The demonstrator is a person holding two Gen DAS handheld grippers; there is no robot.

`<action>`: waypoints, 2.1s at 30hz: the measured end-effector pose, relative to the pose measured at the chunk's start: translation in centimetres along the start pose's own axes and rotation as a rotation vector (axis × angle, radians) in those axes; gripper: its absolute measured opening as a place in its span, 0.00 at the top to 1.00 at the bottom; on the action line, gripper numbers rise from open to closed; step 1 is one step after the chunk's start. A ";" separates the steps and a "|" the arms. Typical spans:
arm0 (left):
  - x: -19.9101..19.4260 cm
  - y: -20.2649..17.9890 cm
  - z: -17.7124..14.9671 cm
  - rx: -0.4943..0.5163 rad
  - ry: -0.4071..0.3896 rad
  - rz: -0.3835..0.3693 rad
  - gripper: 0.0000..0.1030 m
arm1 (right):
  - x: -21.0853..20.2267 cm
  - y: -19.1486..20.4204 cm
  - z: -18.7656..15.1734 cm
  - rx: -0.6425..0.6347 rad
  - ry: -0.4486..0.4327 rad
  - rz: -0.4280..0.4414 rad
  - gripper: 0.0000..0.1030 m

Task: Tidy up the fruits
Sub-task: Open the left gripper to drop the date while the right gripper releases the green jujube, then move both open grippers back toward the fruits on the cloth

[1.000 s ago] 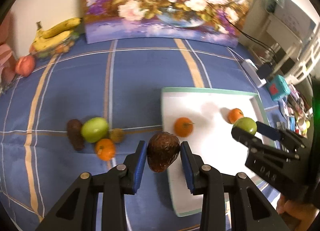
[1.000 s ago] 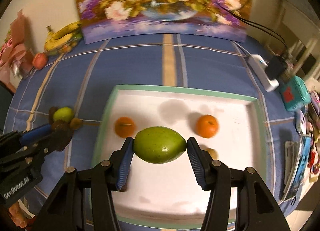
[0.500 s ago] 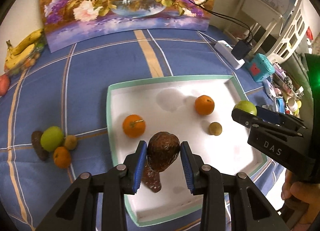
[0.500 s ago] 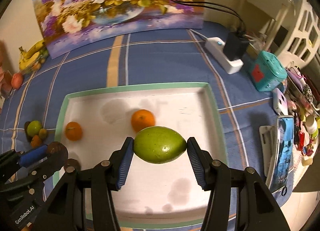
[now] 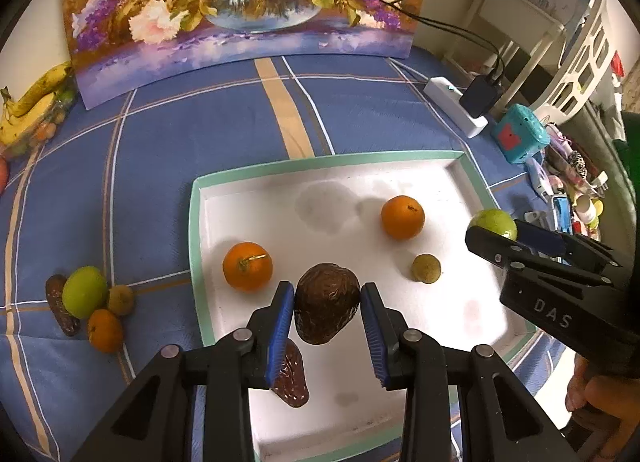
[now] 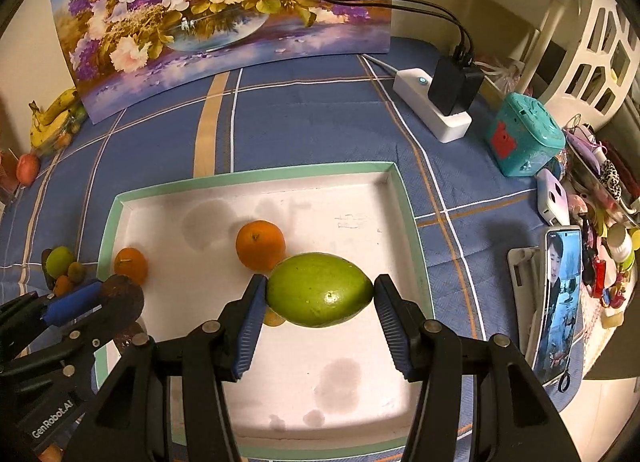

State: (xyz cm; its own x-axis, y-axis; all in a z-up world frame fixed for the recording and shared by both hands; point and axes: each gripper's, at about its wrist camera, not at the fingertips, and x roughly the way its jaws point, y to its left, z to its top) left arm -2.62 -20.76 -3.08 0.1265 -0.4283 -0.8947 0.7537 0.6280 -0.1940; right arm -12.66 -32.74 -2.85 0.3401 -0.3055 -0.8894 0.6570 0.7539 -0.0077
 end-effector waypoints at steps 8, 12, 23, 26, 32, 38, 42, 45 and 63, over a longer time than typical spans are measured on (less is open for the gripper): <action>1.2 0.1 0.1 -0.005 0.015 0.012 0.64 | 0.5 -0.3 0.1 0.004 0.012 -0.005 0.45; 1.9 0.3 0.1 -0.011 0.013 0.022 0.64 | 1.6 -0.4 -0.2 0.007 0.044 -0.003 0.45; 3.8 0.9 -0.1 -0.024 0.038 0.044 0.64 | 4.6 -0.8 -0.9 0.020 0.127 -0.008 0.45; 3.8 0.9 -0.1 -0.023 0.037 0.042 0.64 | 4.7 -0.9 -1.1 0.022 0.130 -0.007 0.45; 3.7 1.0 -0.1 -0.028 0.039 0.039 0.64 | 4.8 -0.9 -1.0 0.018 0.130 -0.011 0.45; 3.7 1.2 0.0 -0.031 0.048 0.033 0.64 | 4.9 -0.9 -1.0 0.017 0.131 -0.013 0.45; 3.8 1.4 0.1 -0.033 0.060 0.025 0.59 | 4.9 -0.8 -0.9 0.016 0.129 -0.013 0.45; 3.5 1.4 0.1 -0.032 0.058 0.022 0.54 | 4.8 -0.8 -1.0 0.014 0.129 -0.015 0.45; -1.4 4.5 0.7 -0.112 -0.008 0.092 0.54 | -0.8 0.3 0.0 -0.025 -0.034 -0.031 0.35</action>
State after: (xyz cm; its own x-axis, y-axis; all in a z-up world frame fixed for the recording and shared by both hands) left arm 1.05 -17.84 -2.44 0.1974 -0.3699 -0.9078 0.6622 0.7332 -0.1548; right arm -12.75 -32.30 -2.09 0.3433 -0.3481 -0.8723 0.6507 0.7579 -0.0464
